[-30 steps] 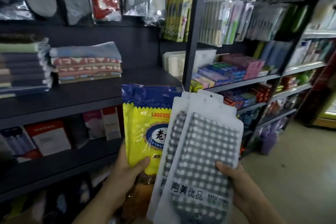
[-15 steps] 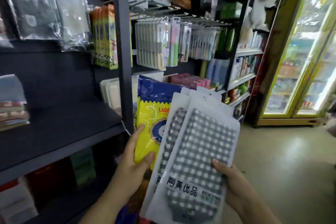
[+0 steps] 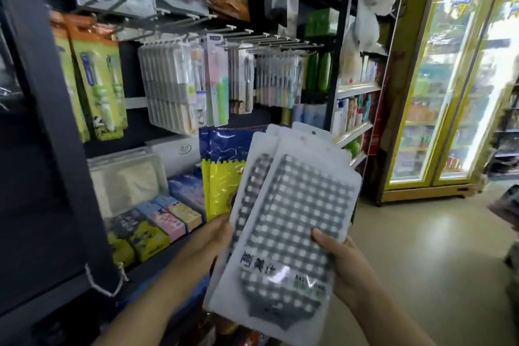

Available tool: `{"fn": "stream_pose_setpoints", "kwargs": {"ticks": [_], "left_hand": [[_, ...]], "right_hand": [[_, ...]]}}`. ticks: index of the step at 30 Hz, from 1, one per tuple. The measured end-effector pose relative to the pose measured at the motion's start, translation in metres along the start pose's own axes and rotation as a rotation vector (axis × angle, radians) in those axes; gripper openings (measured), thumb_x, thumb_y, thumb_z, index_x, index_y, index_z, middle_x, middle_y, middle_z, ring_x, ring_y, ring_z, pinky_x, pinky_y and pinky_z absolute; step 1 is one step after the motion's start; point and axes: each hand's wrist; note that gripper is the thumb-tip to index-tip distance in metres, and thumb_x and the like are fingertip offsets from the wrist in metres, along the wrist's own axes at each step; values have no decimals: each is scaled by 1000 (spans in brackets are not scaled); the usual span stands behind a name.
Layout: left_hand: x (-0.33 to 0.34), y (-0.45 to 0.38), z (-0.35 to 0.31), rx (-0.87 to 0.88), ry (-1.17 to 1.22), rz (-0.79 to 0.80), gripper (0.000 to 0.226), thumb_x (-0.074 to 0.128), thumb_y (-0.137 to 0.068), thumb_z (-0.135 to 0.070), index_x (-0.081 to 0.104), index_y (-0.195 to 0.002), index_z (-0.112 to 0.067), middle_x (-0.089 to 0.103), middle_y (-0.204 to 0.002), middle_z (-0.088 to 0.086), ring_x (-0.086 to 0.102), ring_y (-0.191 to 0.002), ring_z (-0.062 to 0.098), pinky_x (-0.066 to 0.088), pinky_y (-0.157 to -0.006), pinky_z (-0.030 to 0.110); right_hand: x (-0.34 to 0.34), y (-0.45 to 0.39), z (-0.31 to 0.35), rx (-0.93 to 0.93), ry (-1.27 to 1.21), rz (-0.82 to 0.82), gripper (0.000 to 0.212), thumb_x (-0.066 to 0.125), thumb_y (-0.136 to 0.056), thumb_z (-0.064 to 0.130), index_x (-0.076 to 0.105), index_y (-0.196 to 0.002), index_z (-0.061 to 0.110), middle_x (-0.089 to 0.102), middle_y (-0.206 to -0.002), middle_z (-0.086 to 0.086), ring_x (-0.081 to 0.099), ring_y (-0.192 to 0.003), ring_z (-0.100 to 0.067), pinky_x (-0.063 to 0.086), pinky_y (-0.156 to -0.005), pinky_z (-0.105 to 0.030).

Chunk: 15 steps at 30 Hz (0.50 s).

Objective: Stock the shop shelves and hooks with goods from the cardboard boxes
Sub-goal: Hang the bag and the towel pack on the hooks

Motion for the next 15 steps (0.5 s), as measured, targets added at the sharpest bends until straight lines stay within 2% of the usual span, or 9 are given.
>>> {"fn": "stream_pose_setpoints", "kwargs": {"ticks": [3,5,6,8,9,11,12,14,15], "left_hand": [[29,-24,-12,-4,12,-38,82,79,-34,-71,69,-103,-28,75,-89,-14,70,-78,1,51,-59,15],[46,-44,-15,-13,77,-110,80,80,-24,-70,74,-90,-26,75,-80,-12,70,-68,2,51,-54,16],[56,-51,-20,-42,111,-158,72,81,-24,-70,76,-82,-26,75,-77,-9,70,-66,4,51,-53,17],[69,-68,-25,-85,175,-232,52,81,-47,-59,76,-81,-21,75,-75,-4,71,-65,8,53,-54,21],[73,-74,-27,-67,186,-243,49,82,-48,-56,76,-79,-18,75,-73,-3,71,-63,9,53,-52,20],[78,-85,-34,-31,160,-311,57,84,-33,-63,78,-70,-21,74,-70,-7,71,-65,10,51,-49,17],[82,-88,-40,-24,153,-367,51,82,-42,-60,77,-71,-19,73,-68,-11,70,-66,10,50,-51,17],[83,-97,-45,8,151,-483,25,71,-70,-38,68,-82,-17,69,-58,-15,65,-64,5,46,-55,16],[82,-99,-48,17,152,-531,22,68,-73,-34,65,-86,-16,68,-55,-14,63,-61,2,46,-57,16]], "right_hand": [[-15,-35,26,-5,18,0,50,69,-72,7,55,-119,3,71,-104,-20,71,-87,-36,59,-66,-44],[-23,-54,46,6,52,55,47,70,-71,8,58,-116,2,71,-103,-20,71,-84,-34,60,-64,-42],[-27,-63,55,6,77,96,45,70,-72,8,59,-116,2,71,-104,-20,71,-86,-35,60,-66,-42],[-33,-81,72,3,114,173,42,68,-76,8,59,-116,2,71,-106,-20,70,-91,-36,60,-71,-43],[-35,-91,79,4,120,209,41,67,-77,8,59,-117,2,70,-107,-20,69,-94,-37,60,-72,-44],[-35,-109,91,5,113,268,42,67,-78,9,59,-118,3,70,-108,-19,68,-96,-38,59,-76,-46],[-33,-118,95,2,106,289,43,67,-77,8,58,-119,3,70,-109,-19,68,-97,-38,58,-78,-47],[-27,-136,102,-17,104,325,46,68,-76,8,57,-120,4,70,-108,-18,68,-97,-37,57,-80,-48],[-22,-144,105,-31,106,343,48,69,-74,8,57,-120,5,71,-108,-17,69,-97,-36,57,-79,-47]]}}
Point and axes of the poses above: each hand's wrist, its own y-axis away from the middle knuckle, its own x-axis out of the palm, z = x × y
